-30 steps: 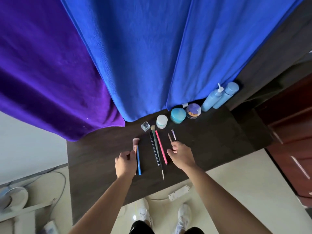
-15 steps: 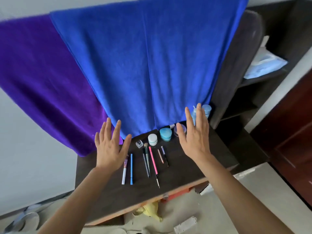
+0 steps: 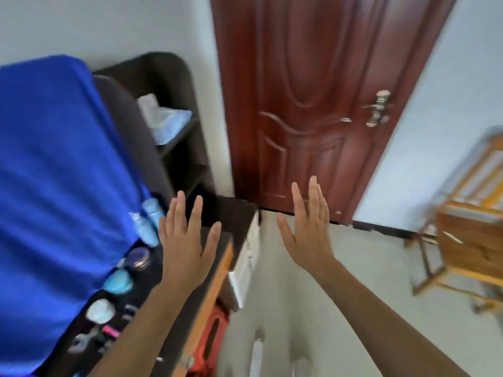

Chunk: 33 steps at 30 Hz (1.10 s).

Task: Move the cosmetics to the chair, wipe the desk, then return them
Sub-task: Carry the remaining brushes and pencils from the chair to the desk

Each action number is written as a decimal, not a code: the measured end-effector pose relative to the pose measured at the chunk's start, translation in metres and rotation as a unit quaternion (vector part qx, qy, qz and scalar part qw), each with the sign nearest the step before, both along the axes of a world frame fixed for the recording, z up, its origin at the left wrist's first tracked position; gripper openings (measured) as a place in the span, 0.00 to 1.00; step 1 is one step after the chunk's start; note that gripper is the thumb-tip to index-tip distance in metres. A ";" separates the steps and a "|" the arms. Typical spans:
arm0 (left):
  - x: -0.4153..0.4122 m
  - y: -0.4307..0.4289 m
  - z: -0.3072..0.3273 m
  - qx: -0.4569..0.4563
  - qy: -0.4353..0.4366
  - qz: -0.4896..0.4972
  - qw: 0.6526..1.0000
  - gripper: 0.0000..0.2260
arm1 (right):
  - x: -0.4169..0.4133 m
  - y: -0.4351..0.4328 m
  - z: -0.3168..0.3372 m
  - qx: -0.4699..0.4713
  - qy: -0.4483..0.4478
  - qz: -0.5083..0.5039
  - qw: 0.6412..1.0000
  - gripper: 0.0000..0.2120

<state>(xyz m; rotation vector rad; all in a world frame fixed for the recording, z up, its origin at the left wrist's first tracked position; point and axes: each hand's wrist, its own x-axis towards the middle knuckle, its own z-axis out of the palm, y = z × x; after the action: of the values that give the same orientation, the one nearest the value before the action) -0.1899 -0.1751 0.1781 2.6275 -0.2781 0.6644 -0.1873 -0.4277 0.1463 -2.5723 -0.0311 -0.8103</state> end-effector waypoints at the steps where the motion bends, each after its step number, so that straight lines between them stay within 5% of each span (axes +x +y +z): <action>1: 0.001 -0.022 -0.001 -0.005 0.001 -0.027 1.000 0.29 | -0.013 -0.020 -0.001 -0.003 0.000 -0.021 1.000 0.32; 12: -0.019 -0.327 -0.017 0.009 0.037 -0.293 0.955 0.30 | -0.156 -0.276 -0.015 0.016 0.004 -0.276 0.961 0.31; 23: -0.039 -0.612 -0.031 0.007 0.105 -0.376 0.921 0.28 | -0.206 -0.530 -0.021 0.057 0.045 -0.371 0.926 0.30; 33: 0.042 -0.771 -0.068 0.057 0.148 -0.398 0.904 0.30 | -0.143 -0.687 -0.055 0.096 0.114 -0.407 0.901 0.34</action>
<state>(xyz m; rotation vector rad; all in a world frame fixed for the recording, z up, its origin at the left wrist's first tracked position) -0.1476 -0.9466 0.1096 2.3501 -1.2254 -0.0327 -0.3300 -1.1142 0.0909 -2.4295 1.1993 -0.7059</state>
